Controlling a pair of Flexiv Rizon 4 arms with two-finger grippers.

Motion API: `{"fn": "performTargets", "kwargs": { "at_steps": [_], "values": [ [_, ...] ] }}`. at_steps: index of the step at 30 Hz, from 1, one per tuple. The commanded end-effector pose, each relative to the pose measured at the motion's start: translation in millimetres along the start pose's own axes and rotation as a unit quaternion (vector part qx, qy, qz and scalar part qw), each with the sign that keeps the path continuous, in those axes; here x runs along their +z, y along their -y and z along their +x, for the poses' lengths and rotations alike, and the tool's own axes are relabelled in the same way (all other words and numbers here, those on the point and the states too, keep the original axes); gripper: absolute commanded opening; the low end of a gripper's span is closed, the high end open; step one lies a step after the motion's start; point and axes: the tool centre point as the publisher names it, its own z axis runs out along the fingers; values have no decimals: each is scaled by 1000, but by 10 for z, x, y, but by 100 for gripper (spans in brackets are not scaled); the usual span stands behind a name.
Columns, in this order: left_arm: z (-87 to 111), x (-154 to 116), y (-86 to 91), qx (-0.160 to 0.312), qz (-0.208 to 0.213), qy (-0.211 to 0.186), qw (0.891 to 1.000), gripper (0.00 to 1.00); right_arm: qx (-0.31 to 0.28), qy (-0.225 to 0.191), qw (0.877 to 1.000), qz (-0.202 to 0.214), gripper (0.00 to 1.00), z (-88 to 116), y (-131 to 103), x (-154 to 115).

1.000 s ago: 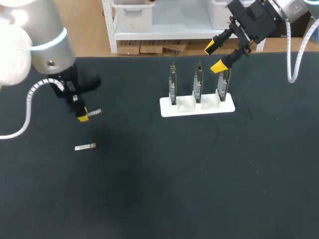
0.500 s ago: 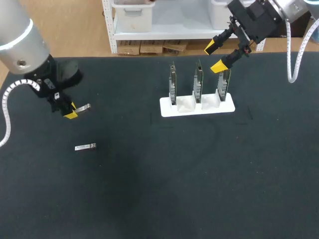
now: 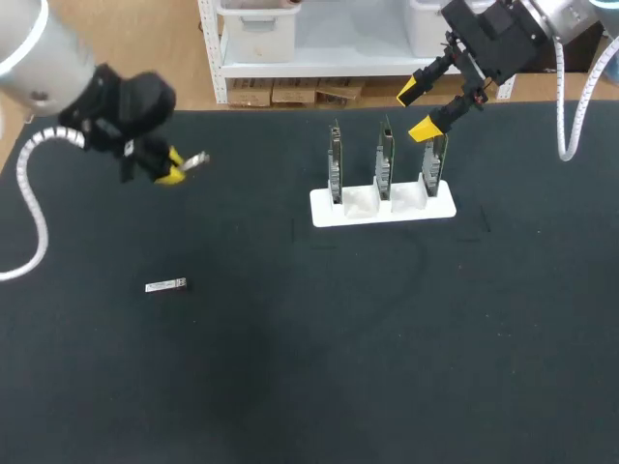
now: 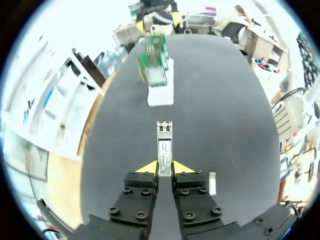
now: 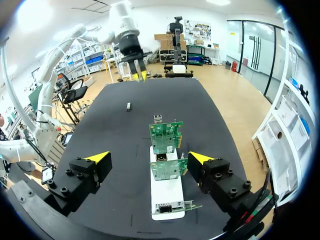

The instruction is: Pick up the optical module with the left hand, and insert it into the network port with the right hand.

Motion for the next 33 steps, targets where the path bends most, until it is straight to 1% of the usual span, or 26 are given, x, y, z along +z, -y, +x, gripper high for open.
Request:
{"fn": "performTargets", "kwargs": {
  "at_steps": [1, 4, 6, 8, 9, 20, 21, 22, 23, 24, 28, 31, 33],
  "values": [
    [-271, 0, -327, 41, 20, 14, 999, 0, 0, 0, 1000, 3, 100, 2, -22, -1],
    [-456, -36, -453, 71, 21, 37, 997, 0, 0, 0, 1000, 3, 100, 2, -22, -1],
    [-521, -57, -480, 84, 18, 44, 995, 0, 0, 0, 1000, 3, 100, 2, -22, -1],
    [-532, -67, -464, 83, 18, 38, 996, 0, 0, 0, 1000, 3, 100, 2, -22, -1],
    [-503, -62, -431, 69, 22, 33, 997, 0, 0, 0, 1000, 3, 100, 2, -22, -1],
    [-503, -62, -431, 69, 22, 33, 997, 0, 0, 0, 1000, 3, 100, 2, -22, -1],
    [-459, -63, -384, 52, 19, 43, 998, 0, 0, 0, 1000, 3, 100, 2, -22, -1],
    [-445, -65, -361, 47, 13, 52, 997, 0, 0, 0, 1000, 3, 100, 2, -22, -1],
    [-451, -68, -353, 41, 8, 53, 998, 0, 0, 0, 1000, 3, 100, 2, -22, -1],
    [-481, -67, -357, 39, 3, 54, 998, 0, 0, 0, 1000, 3, 100, 2, -22, -1],
    [-642, 0, -434, 50, -19, 90, 994, 0, 0, 0, 1000, 3, 100, 2, -22, -1],
    [-736, 65, -475, 53, -28, 124, 990, 0, 0, 0, 1000, 3, 100, 2, -22, -1],
    [-802, 105, -495, 54, -27, 139, 988, 0, 0, 0, 1000, 3, 100, 2, -22, -1]
  ]
}}
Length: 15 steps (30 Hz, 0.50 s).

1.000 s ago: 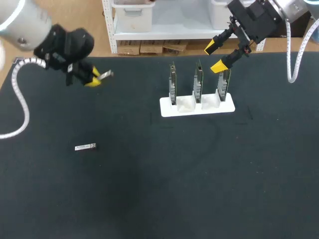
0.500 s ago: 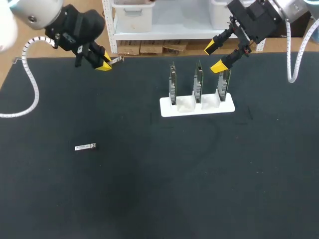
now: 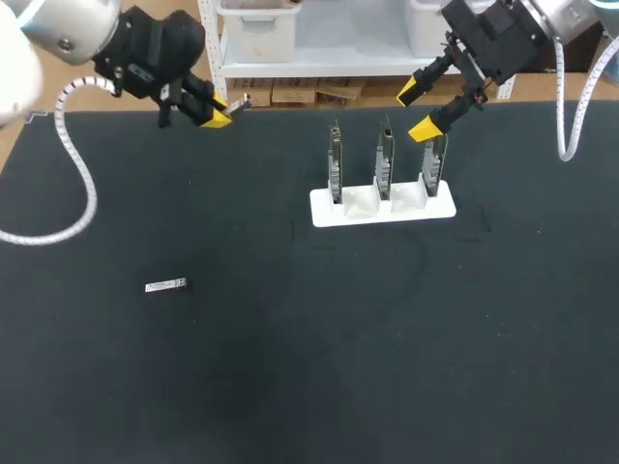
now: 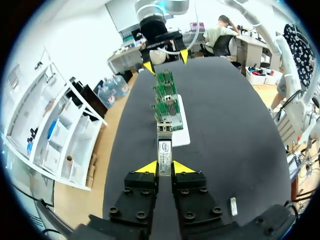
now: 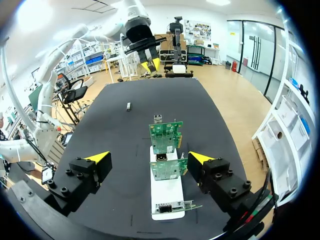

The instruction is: Pick up the optical module with the left hand, and insert it into the network port with the right hand.

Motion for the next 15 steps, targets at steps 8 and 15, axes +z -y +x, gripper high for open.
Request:
{"fn": "performTargets", "kwargs": {
  "at_steps": [8, 15],
  "values": [
    [-163, 232, -72, 16, 1, 82, 997, 0, 0, 0, 1000, 2, 100, 1, -22, -1],
    [-305, 287, -222, 44, 10, 123, 991, 0, 0, 0, 1000, 2, 100, 1, -22, -1]
  ]
}}
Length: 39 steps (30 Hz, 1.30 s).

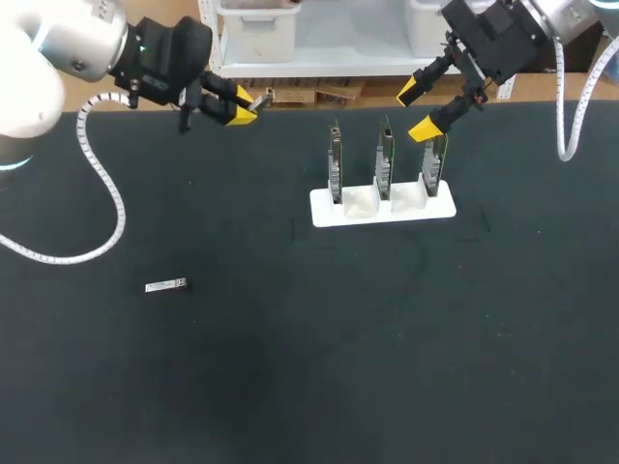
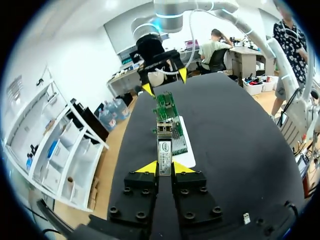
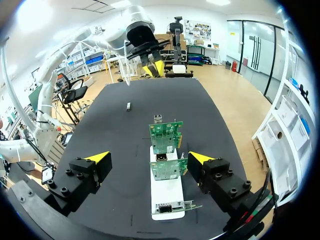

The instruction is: Pick up the optical module with the left hand, and insert it into the network port with the right hand.

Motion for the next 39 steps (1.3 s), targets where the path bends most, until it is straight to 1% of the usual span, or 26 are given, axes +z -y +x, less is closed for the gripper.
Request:
{"fn": "performTargets", "kwargs": {
  "at_steps": [1, 3, 8, 10, 20, 22, 24, 27, 29, 33, 39],
  "values": [
    [-6, 88, -162, 13, 12, 32, 999, 0, 0, 0, 1000, 3, 100, 1, -22, -1],
    [-35, 114, -203, 21, 15, 51, 998, 0, 0, 0, 1000, 3, 100, 1, -22, -1],
    [-59, 147, -219, 30, 23, 61, 997, 0, 0, 0, 1000, 3, 100, 1, -22, -1],
    [-34, 134, -173, 22, 21, 57, 998, 0, 0, 0, 1000, 3, 100, 1, -22, -1],
    [-34, 134, -173, 22, 21, 57, 998, 0, 0, 0, 1000, 3, 100, 1, -22, -1],
    [-48, 138, -118, 14, 18, 57, 998, 0, 0, 0, 1000, 3, 100, 1, -22, -1],
    [-71, 180, -91, 6, 12, 71, 997, 0, 0, 0, 1000, 3, 100, 1, -22, -1],
    [-122, 266, -85, 6, 1, 103, 995, 0, 0, 0, 1000, 3, 100, 1, -22, -1],
    [-168, 319, -94, 5, 5, 108, 994, 0, 0, 0, 1000, 3, 100, 1, -22, -1],
    [-272, 367, -103, 12, 9, 132, 991, 0, 0, 0, 1000, 3, 100, 1, -22, -1],
    [-403, 376, -135, 31, 15, 141, 989, 0, 0, 0, 1000, 3, 100, 1, -22, -1]
  ]
}}
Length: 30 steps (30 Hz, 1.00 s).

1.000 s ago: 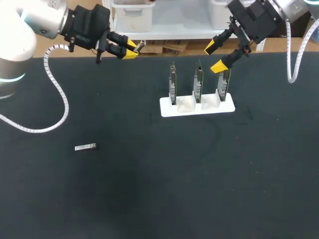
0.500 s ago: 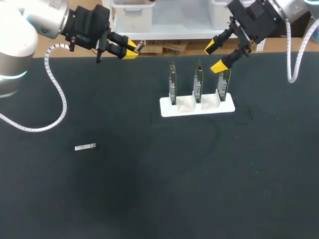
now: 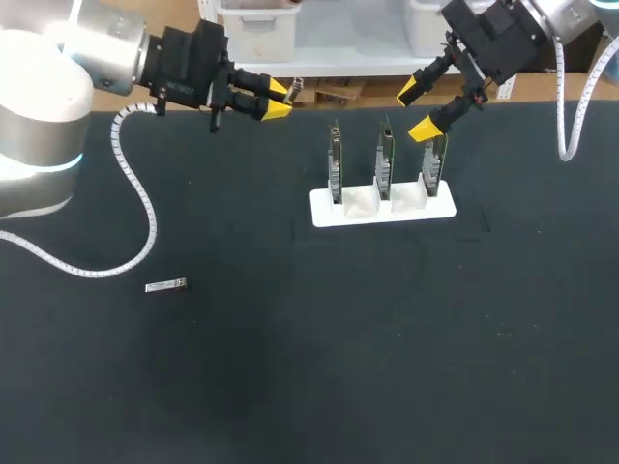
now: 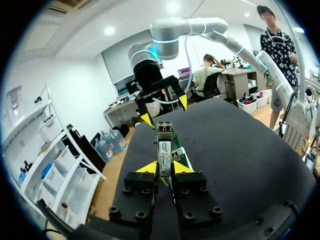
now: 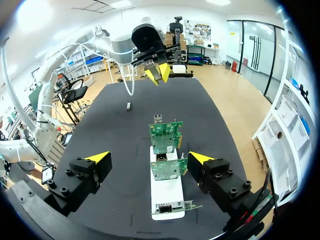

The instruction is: Pick up the optical module with the left hand, and insert it into the network port with the right hand.

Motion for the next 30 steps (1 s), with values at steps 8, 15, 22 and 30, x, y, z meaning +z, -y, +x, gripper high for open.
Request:
{"fn": "performTargets", "kwargs": {
  "at_steps": [8, 15, 22, 30],
  "values": [
    [-41, 91, -112, 20, 19, 14, 1000, 0, 0, 0, 1000, 2, 100, 1, -22, -1],
    [-34, 43, -106, 12, 25, 3, 1000, 0, 0, 0, 1000, 2, 100, 1, -22, -1],
    [-216, 269, -166, 35, 9, 55, 998, 0, 0, 0, 1000, 2, 100, 1, -22, -1],
    [-383, 479, -96, 31, 4, 84, 996, 0, 0, 0, 1000, 2, 100, 1, -22, -1]
  ]
}}
